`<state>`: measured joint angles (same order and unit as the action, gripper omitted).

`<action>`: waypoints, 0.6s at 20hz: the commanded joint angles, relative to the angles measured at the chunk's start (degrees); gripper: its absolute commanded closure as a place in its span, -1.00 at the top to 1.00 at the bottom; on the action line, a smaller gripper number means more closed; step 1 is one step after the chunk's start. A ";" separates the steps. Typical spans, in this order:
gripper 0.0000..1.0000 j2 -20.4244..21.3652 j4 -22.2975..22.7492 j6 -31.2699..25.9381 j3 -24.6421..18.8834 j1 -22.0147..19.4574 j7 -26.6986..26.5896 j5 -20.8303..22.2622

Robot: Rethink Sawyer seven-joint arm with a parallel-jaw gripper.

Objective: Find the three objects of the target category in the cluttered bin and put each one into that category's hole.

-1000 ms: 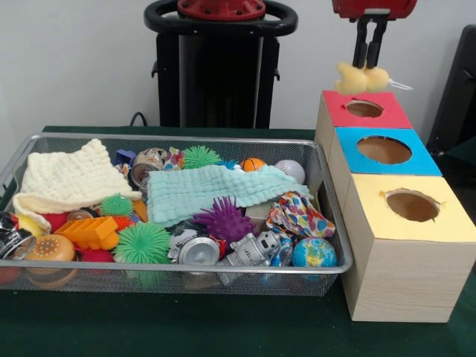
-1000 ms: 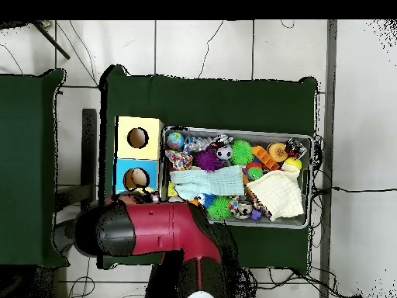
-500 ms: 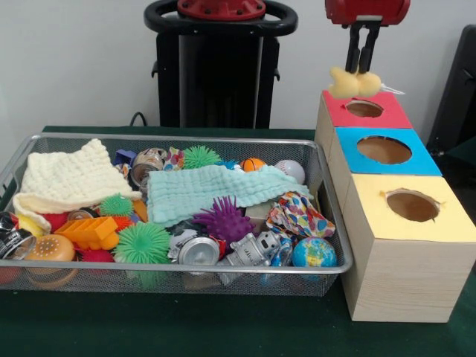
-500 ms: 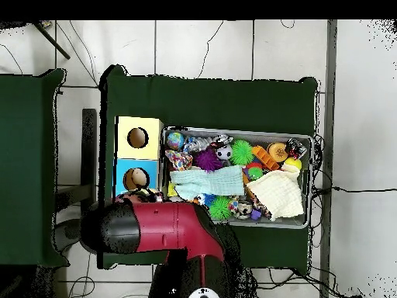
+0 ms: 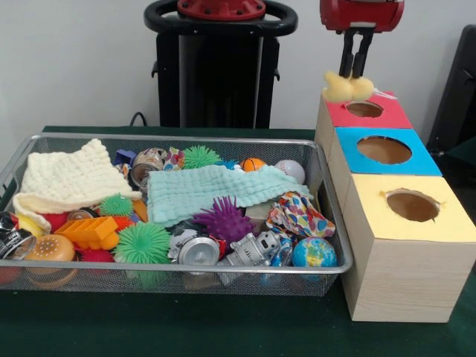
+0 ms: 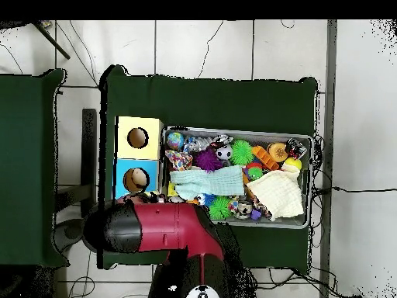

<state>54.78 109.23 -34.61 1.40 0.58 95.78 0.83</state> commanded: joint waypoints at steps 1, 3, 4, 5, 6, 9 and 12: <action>-1.00 -4.84 4.14 5.66 0.17 0.87 12.96 -0.36; -1.00 -6.10 3.61 6.68 0.48 1.18 13.25 -0.30; -1.00 -6.68 3.30 7.04 0.75 1.40 13.38 -0.25; -1.00 -7.12 3.01 7.24 1.01 1.62 13.43 -0.26; -1.00 -7.55 2.71 7.45 1.27 1.84 13.48 -0.27; -1.00 -9.04 1.69 7.95 1.93 2.67 13.62 -0.53; -1.00 -10.74 1.03 9.31 2.26 2.77 13.32 -0.71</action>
<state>49.04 109.20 -28.85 2.94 3.32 95.78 0.82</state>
